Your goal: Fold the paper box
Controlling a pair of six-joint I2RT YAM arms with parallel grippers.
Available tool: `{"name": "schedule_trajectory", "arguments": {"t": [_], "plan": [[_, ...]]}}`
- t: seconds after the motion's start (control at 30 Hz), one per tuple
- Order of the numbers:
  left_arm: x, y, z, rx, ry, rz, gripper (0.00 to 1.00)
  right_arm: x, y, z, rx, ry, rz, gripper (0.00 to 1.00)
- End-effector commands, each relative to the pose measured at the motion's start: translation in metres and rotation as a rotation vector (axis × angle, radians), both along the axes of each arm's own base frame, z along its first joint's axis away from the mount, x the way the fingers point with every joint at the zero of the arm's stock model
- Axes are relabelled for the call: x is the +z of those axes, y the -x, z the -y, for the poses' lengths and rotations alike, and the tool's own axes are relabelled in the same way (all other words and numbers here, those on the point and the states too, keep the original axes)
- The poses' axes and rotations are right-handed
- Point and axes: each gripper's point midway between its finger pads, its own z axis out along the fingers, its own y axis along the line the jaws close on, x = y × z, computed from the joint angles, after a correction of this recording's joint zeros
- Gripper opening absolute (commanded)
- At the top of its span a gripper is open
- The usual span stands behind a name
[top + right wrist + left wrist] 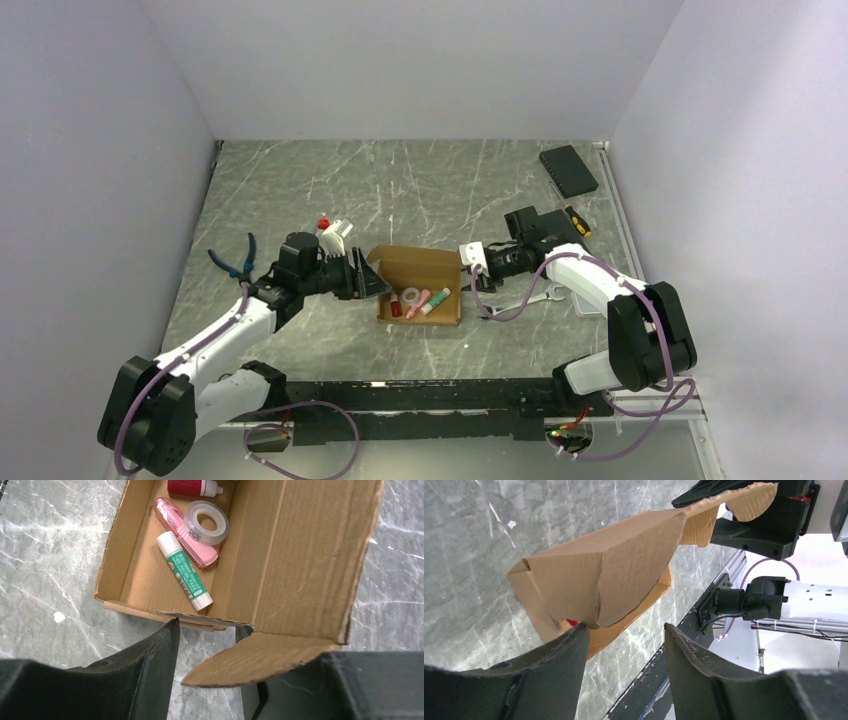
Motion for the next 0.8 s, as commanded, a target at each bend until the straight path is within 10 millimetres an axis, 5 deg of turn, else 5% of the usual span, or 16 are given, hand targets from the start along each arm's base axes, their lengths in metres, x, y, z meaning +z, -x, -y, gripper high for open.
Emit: {"name": "schedule_trajectory", "arguments": {"t": [0.0, 0.37, 0.6, 0.77], "plan": [[0.019, 0.002, -0.002, -0.016, -0.023, 0.044, 0.62, 0.015, -0.004, -0.008, 0.022, -0.047, 0.034, 0.48], [0.009, 0.022, -0.038, 0.119, -0.145, 0.002, 0.62, 0.014, -0.004, -0.008, 0.022, -0.046, 0.030, 0.48], [0.021, 0.002, -0.063, 0.291, -0.196, 0.106, 0.58, 0.013, -0.005, -0.009, 0.021, -0.043, 0.026, 0.48], [0.024, -0.021, -0.068, 0.360, -0.226, 0.170, 0.39, 0.012, -0.005, -0.009, 0.021, -0.042, 0.022, 0.47]]}}
